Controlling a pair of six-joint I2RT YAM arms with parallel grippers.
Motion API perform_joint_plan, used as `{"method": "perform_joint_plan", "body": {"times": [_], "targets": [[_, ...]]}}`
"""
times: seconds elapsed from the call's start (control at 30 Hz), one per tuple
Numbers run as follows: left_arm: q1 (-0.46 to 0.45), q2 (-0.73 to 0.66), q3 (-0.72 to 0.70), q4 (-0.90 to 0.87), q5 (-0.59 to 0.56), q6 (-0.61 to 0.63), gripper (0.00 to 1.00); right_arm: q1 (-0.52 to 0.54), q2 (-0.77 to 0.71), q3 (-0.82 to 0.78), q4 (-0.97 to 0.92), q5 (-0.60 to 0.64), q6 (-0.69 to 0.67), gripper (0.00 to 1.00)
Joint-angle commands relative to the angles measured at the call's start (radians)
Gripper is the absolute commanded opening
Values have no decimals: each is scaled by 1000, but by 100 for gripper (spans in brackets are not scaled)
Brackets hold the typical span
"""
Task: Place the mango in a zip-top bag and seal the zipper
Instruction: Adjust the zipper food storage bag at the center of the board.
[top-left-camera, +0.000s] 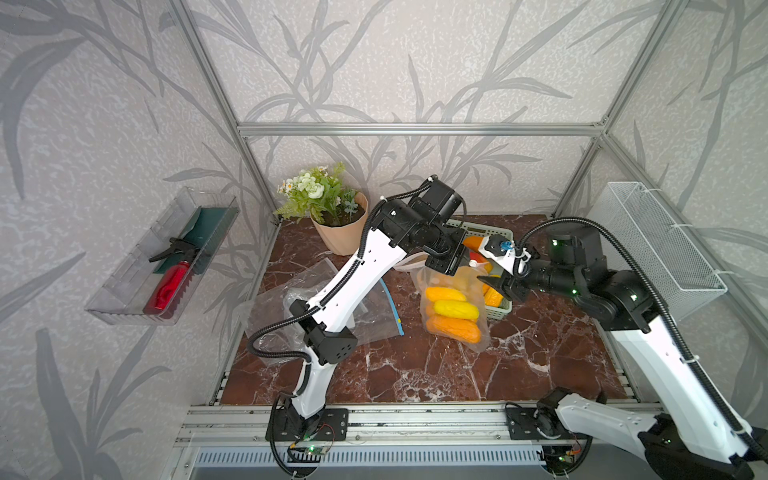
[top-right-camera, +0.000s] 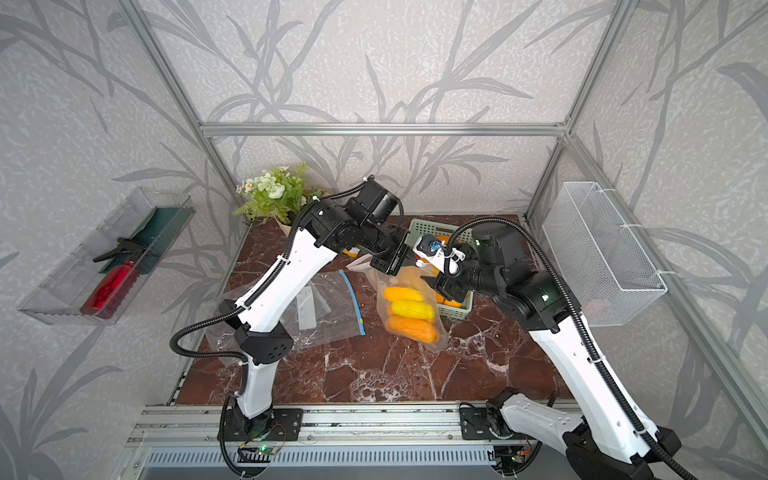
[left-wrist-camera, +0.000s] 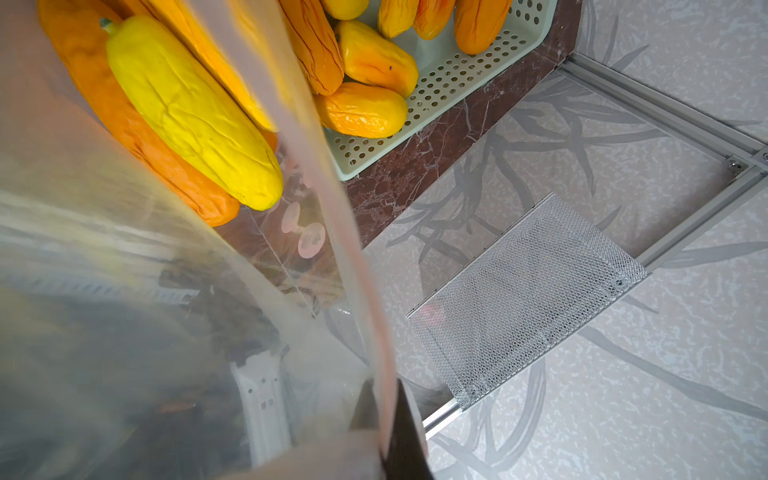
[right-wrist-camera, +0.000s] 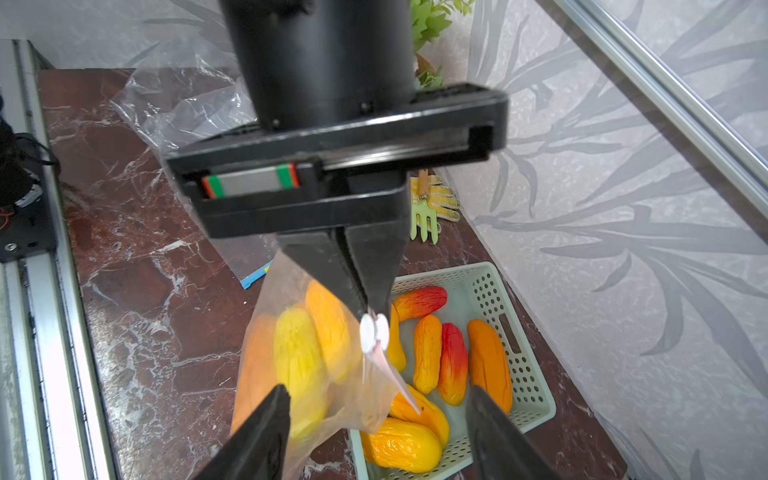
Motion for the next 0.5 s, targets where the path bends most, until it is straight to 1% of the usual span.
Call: {"method": "perform_joint_plan", "body": {"times": [0.0, 0.1, 0.2, 0.27, 0.33, 0.47], "targets": [[6, 5, -3, -7, -12, -14, 0, -24, 17, 7, -126, -74, 84, 74], [7, 2, -2, -7, -9, -8, 0, -25, 27, -27, -126, -27, 32, 78], [6, 2, 1, -26, -9, 9, 0, -25, 54, -17, -95, 1, -9, 78], [6, 3, 0, -42, -6, 22, 0, -25, 86, 9, -70, -1, -29, 77], [7, 2, 0, -52, -8, 34, 0, -22, 124, 52, -62, -15, -40, 73], [7, 4, 2, -51, -10, 44, 0, -22, 176, 97, -66, -59, -35, 58]]}}
